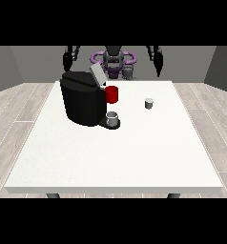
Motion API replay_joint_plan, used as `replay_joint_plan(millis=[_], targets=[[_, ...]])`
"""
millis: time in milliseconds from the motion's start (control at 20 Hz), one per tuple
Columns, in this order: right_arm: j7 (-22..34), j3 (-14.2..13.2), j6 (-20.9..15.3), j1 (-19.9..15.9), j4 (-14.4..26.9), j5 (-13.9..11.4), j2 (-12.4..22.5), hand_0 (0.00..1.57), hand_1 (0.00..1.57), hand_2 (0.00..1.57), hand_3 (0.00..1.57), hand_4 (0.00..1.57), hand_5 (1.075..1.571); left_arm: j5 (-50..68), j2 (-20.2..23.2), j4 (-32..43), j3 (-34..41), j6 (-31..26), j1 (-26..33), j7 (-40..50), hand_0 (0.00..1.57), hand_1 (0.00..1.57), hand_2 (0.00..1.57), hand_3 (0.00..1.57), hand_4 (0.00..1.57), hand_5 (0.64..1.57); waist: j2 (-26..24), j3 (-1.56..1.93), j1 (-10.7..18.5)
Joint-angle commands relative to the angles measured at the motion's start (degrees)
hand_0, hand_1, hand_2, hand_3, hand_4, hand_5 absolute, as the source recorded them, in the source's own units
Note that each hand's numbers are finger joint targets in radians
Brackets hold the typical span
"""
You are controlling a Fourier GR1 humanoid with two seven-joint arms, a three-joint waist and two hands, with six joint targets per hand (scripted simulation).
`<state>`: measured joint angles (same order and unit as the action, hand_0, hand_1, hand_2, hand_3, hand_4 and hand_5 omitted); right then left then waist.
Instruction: Insert the coffee pod into the coffee machine and close the lid
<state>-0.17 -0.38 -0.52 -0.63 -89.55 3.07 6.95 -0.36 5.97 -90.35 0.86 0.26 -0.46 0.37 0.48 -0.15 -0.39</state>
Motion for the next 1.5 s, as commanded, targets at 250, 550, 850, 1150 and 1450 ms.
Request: replay_joint_plan(millis=[250, 550, 850, 1150, 1450], targets=[[-0.9, 0.8, 3.9, 4.5, 1.7, -0.8, 0.7, 0.0, 0.0, 0.0, 0.0, 0.13, 1.571, 4.1, -0.1, 1.7, 1.7, -5.4, 0.3, -6.5, 0.0, 0.0, 0.0, 0.0, 0.32, 1.571, -2.2, 0.15, -0.9], [-11.5, -3.5, -6.5, 1.8, 5.0, -1.8, -5.9, 0.0, 0.0, 0.0, 0.0, 0.14, 1.571, 2.3, 1.7, 1.5, 2.3, -6.2, -0.4, -10.0, 0.0, 0.0, 0.0, 0.0, 0.24, 1.571, -0.9, 0.16, 0.3], [-6.4, -3.6, -4.6, 1.2, 2.0, -0.7, -3.7, 0.0, 0.0, 0.0, 0.0, 0.18, 1.571, -3.7, 7.1, 4.8, 3.2, -5.8, -4.1, -8.1, 0.0, 0.0, 0.0, 0.0, 0.0, 1.571, -0.2, 0.17, -2.3], [-4.5, -2.8, -7.0, -4.9, 0.9, -0.9, -5.7, 0.0, 0.0, 0.0, 0.0, 0.19, 1.571, -2.7, 10.6, 13.6, 5.8, -9.3, -11.9, -4.6, 0.0, 0.0, 0.0, 0.0, 0.0, 1.571, 4.0, 0.15, -4.2], [-5.0, -2.9, -4.6, -6.8, 1.8, 0.0, -4.5, 0.0, 0.0, 0.0, 0.0, 0.26, 1.571, -4.1, 14.5, 23.3, 8.6, -10.7, -18.0, -6.8, 0.0, 0.0, 0.0, 0.0, 0.0, 1.571, 8.4, 0.14, -6.2]])
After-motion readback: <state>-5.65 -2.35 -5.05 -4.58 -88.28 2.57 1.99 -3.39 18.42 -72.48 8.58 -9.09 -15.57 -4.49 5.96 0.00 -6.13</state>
